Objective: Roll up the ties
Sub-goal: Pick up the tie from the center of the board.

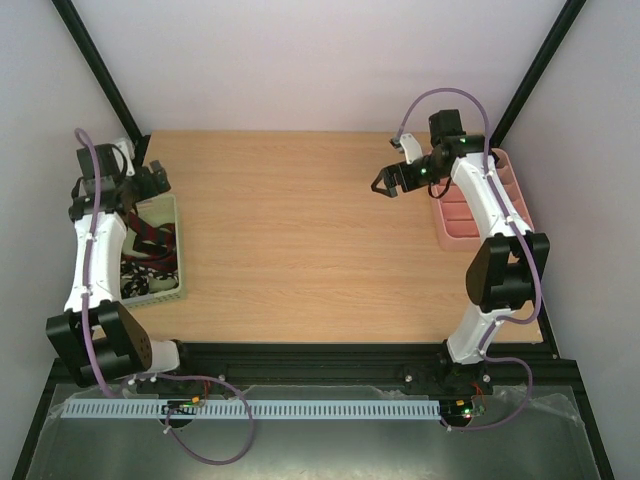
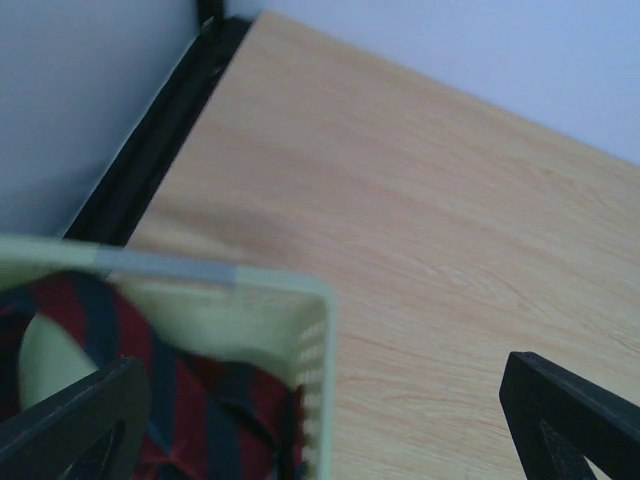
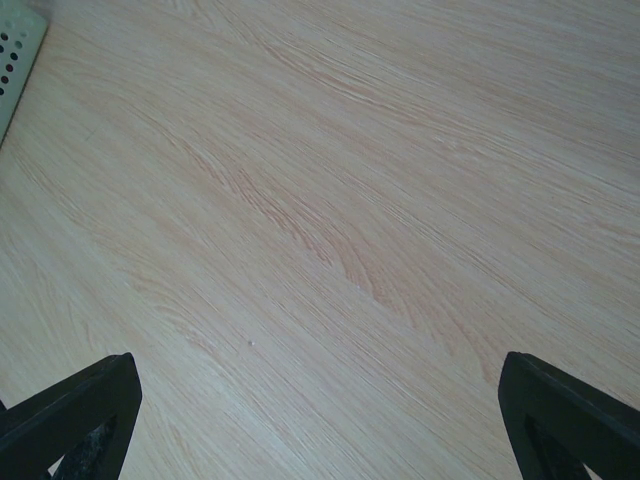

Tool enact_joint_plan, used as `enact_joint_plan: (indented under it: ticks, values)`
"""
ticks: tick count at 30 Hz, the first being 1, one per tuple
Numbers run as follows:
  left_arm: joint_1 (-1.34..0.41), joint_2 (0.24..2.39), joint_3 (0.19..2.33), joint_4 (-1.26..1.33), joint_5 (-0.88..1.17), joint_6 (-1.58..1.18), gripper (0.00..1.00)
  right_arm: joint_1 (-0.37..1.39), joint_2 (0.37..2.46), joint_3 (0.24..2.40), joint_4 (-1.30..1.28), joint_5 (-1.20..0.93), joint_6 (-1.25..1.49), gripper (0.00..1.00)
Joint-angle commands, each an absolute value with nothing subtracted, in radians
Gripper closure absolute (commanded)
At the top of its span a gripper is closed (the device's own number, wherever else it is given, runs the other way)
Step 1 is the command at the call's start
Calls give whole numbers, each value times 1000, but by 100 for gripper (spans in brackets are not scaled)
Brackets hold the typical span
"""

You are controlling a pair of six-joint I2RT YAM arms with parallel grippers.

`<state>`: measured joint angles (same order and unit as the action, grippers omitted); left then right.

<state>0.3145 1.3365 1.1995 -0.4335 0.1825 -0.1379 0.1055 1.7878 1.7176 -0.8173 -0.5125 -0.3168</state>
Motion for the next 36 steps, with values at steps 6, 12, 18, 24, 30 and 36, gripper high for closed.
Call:
enact_joint_plan:
  ticks: [6, 12, 18, 24, 30, 36]
  values:
    - [542, 1479, 1123, -376, 260, -213, 1, 134, 1823, 1756, -899, -501, -333, 1]
    - [581, 1579, 1092, -253, 327, -151, 1, 155, 1829, 1758, -899, -487, -331, 1]
    - [609, 1734, 1137, -206, 367, -179, 1, 160, 1826, 1756, -899, -475, -329, 1]
    - [610, 1853, 1180, -125, 474, -183, 15, 164, 1821, 1752, -900, -463, -331, 1]
    - [611, 1869, 1181, -73, 514, -168, 46, 164, 1810, 1737, -889, -444, -324, 1]
    - [608, 1771, 1180, -111, 573, -115, 90, 164, 1810, 1737, -882, -440, -320, 1]
